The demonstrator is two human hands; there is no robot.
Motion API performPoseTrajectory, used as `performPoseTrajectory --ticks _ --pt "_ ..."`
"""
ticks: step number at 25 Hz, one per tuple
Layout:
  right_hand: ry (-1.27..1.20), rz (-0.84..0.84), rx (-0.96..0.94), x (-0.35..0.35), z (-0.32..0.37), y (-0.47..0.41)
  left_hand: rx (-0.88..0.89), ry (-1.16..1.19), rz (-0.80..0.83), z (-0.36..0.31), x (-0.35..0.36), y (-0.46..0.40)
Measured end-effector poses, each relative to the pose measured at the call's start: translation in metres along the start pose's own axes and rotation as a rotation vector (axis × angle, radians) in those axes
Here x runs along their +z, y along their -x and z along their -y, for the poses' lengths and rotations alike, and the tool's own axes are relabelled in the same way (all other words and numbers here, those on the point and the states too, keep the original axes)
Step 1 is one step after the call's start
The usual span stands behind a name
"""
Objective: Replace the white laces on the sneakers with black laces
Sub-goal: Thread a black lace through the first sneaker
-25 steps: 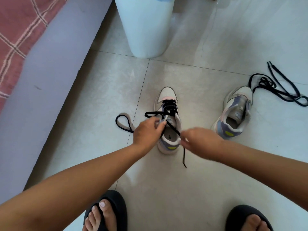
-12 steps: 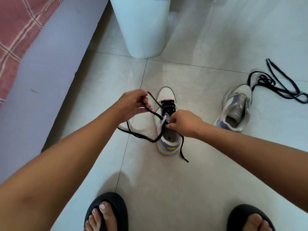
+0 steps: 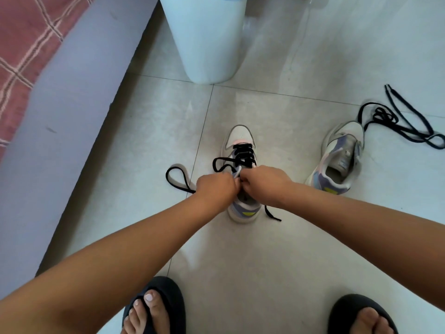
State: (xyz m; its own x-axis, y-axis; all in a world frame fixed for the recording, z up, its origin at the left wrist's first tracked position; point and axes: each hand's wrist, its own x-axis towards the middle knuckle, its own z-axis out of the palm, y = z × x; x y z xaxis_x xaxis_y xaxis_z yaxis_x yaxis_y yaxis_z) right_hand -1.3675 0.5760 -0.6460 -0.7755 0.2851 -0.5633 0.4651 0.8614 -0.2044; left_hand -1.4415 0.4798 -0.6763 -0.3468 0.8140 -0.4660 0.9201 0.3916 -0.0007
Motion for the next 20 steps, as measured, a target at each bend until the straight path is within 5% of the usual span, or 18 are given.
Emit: performPoseTrajectory --ticks 3,8,10,14,20 --pt "0.161 0.101 -0.131 -0.012 -0.006 0.024 0.003 -0.101 0.090 -0.002 -0.002 -0.008" --pt "0.231 0.819 -0.226 0.004 -0.012 0.097 0.020 -0.105 0.046 0.000 0.006 -0.003" --pt "0.097 0.677 -0.129 0.007 -0.008 0.090 0.046 -0.136 0.036 0.000 0.007 -0.003" --pt "-0.042 -0.026 0.053 0.000 0.000 0.034 0.059 -0.136 0.046 0.002 0.004 -0.003" --pt "-0.130 -0.048 0.077 -0.006 0.004 0.004 0.059 -0.102 0.072 0.005 0.002 -0.002"
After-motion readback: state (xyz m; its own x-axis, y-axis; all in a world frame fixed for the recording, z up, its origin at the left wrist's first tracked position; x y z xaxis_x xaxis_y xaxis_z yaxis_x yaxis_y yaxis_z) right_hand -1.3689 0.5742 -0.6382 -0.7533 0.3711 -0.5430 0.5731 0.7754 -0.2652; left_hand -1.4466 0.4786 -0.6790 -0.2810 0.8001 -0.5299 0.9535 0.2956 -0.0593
